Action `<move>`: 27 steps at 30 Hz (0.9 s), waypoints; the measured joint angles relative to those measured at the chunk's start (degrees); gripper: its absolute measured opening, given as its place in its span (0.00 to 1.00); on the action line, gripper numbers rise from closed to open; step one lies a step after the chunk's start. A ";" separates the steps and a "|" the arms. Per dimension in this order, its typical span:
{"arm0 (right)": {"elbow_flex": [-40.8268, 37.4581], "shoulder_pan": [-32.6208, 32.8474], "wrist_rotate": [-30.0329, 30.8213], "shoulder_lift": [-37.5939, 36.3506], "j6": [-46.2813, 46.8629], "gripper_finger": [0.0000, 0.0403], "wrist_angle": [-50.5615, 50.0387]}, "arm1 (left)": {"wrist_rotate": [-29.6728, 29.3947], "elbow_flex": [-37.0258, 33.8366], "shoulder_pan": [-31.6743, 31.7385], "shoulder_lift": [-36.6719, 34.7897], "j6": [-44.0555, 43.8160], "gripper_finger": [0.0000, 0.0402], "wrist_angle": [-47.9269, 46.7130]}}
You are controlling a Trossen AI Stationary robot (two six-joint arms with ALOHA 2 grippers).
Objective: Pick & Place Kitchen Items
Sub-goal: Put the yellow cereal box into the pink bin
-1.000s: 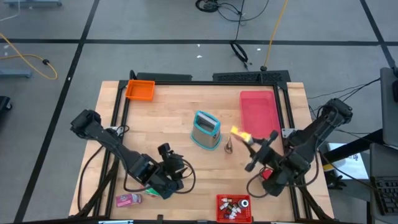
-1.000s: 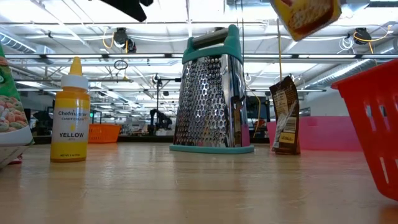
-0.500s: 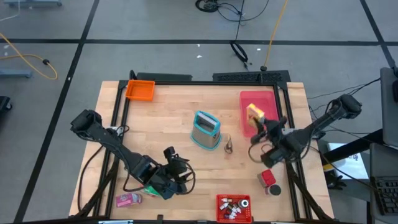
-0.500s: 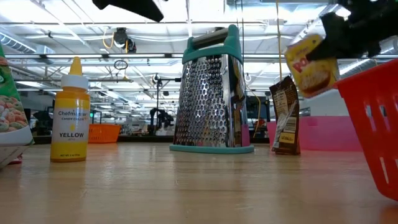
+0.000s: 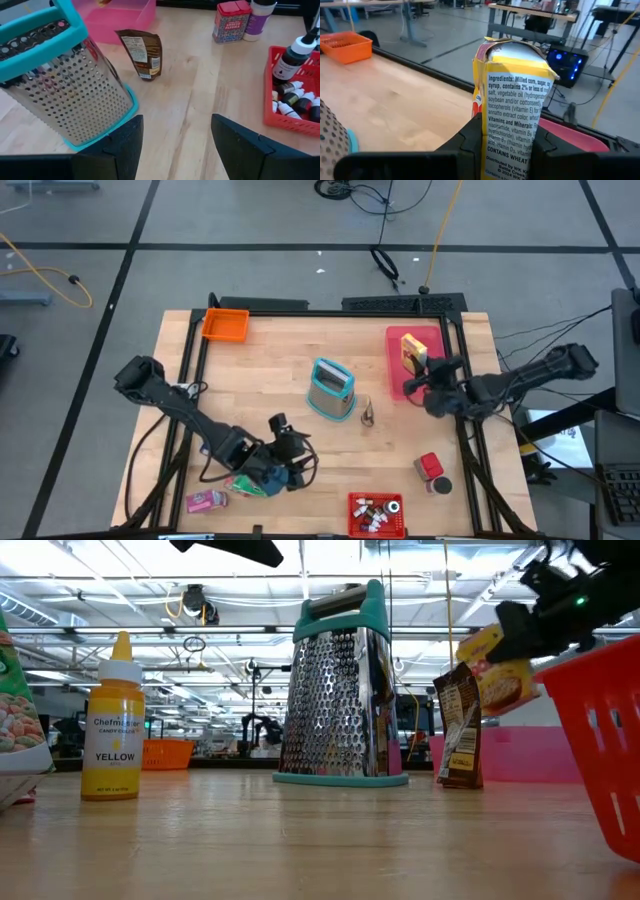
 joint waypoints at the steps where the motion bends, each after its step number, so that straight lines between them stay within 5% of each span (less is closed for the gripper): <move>1: -1.16 -1.89 -1.80 -0.39 -4.34 0.18 4.80 | 0.00 0.00 0.13 0.00 0.31 0.58 0.00; 5: -7.53 -10.91 -10.82 -1.50 -19.03 0.18 24.30 | 0.00 0.00 0.82 0.00 1.04 0.58 0.07; 11: -14.64 -22.82 -24.80 -1.64 -26.91 0.18 40.75 | 0.00 0.01 1.94 0.00 2.64 0.58 0.11; 27: -15.22 -41.60 -40.41 2.83 -32.71 0.18 46.70 | 0.20 0.02 6.25 0.00 5.94 0.58 0.09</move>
